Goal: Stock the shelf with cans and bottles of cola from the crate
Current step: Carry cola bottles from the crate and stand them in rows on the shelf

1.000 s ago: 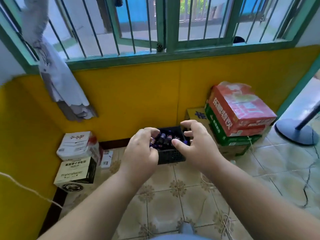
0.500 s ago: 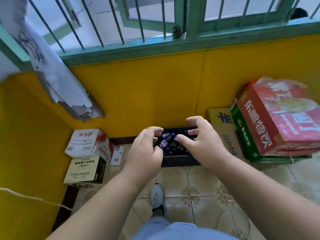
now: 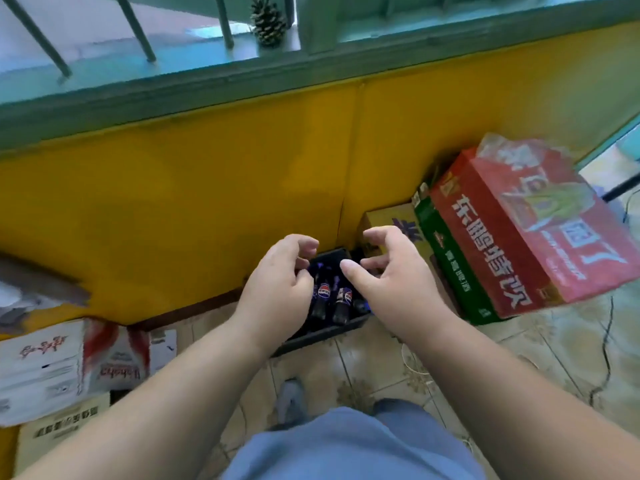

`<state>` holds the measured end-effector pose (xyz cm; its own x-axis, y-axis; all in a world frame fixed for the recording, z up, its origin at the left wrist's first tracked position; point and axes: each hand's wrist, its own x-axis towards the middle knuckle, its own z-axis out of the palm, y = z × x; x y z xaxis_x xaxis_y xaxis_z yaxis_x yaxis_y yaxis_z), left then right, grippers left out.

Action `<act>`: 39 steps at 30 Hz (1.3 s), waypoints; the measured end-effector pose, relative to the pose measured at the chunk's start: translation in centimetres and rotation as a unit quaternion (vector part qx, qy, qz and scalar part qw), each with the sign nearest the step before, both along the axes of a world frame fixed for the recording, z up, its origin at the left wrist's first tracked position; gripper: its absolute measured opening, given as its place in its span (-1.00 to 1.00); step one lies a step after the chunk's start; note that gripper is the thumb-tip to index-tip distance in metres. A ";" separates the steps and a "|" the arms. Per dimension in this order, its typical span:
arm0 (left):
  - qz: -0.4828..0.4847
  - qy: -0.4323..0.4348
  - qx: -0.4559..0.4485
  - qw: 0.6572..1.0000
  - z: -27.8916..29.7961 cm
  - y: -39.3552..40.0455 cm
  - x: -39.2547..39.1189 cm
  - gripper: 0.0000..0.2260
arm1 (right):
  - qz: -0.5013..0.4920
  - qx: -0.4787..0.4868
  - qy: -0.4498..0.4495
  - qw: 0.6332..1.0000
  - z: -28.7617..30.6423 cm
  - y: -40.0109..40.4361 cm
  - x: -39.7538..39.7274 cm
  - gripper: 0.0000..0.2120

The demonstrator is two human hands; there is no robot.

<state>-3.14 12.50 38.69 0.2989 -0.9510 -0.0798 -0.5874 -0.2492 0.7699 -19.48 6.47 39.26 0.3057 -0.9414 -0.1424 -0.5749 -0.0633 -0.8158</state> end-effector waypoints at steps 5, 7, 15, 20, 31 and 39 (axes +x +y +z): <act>0.030 0.043 0.052 0.997 -6.0 -4.2 1.0 -0.70 | -0.009 0.072 0.003 0.997 -6.7 -4.2 1.6 -0.54; 0.060 0.058 0.081 0.993 -9.4 -5.9 1.1 -0.70 | -0.006 0.108 0.002 0.994 -10.2 -5.7 2.4 -0.56; 0.183 0.094 0.142 0.968 -24.5 -8.5 1.3 -0.78 | -0.009 0.213 0.022 0.977 -26.7 -8.7 5.7 -0.67; 0.224 0.129 0.218 0.941 -36.0 -9.0 0.3 -0.83 | -0.098 0.277 0.049 0.955 -40.2 -8.7 5.2 -0.70; 0.199 0.207 0.310 0.906 -51.5 -12.4 -1.0 -0.75 | -0.137 0.279 0.320 0.895 -59.9 -11.8 6.2 -0.12; 0.193 0.208 0.355 0.891 -50.2 -12.3 -0.1 -0.70 | -0.207 0.366 0.180 0.889 -58.3 -13.4 5.6 -0.67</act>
